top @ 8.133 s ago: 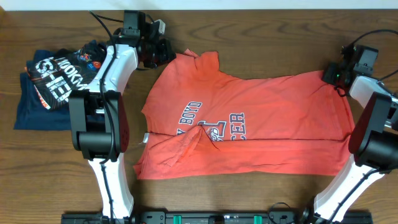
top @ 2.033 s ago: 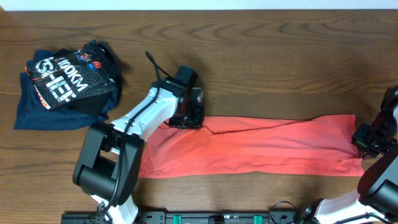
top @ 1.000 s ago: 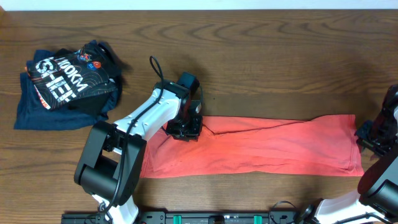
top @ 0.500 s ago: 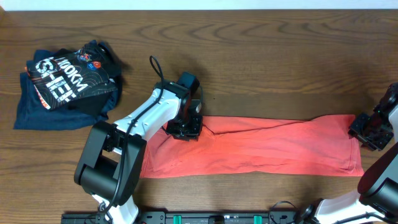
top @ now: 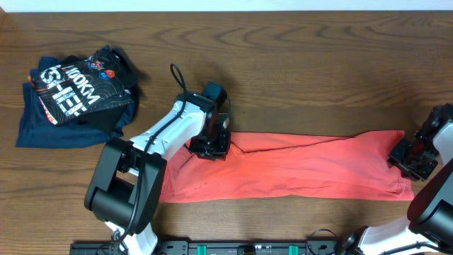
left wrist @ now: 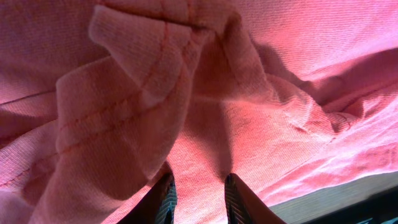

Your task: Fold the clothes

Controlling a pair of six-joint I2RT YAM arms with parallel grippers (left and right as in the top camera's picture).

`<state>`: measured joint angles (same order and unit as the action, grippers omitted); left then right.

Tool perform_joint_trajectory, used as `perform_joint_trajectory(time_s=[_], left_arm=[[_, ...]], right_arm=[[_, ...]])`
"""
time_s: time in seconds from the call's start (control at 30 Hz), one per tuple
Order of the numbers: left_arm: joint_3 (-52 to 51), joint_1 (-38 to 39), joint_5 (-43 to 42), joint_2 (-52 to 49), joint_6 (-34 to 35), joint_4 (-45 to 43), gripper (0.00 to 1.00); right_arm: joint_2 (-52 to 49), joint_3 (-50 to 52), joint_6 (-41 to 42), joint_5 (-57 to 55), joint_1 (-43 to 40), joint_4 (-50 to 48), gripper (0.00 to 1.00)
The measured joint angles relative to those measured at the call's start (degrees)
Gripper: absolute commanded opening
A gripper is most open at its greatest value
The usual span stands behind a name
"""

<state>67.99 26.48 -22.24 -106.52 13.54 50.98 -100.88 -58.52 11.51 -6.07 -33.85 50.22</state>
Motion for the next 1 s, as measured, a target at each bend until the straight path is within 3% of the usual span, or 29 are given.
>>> perform_joint_trajectory(time_s=[0.23, 0.53, 1.0], left_arm=[[0.00, 0.00, -0.02, 0.00, 0.00, 0.00, 0.29], [0.00, 0.00, 0.00, 0.00, 0.00, 0.00, 0.29], [0.00, 0.00, -0.02, 0.00, 0.00, 0.02, 0.29]], right_arm=[[0.00, 0.00, 0.00, -2.36, -0.26, 0.04, 0.48], [0.00, 0.00, 0.17, -1.73, -2.25, -0.48, 0.38], [0.00, 0.00, 0.20, -0.83, -2.25, -0.94, 0.39]])
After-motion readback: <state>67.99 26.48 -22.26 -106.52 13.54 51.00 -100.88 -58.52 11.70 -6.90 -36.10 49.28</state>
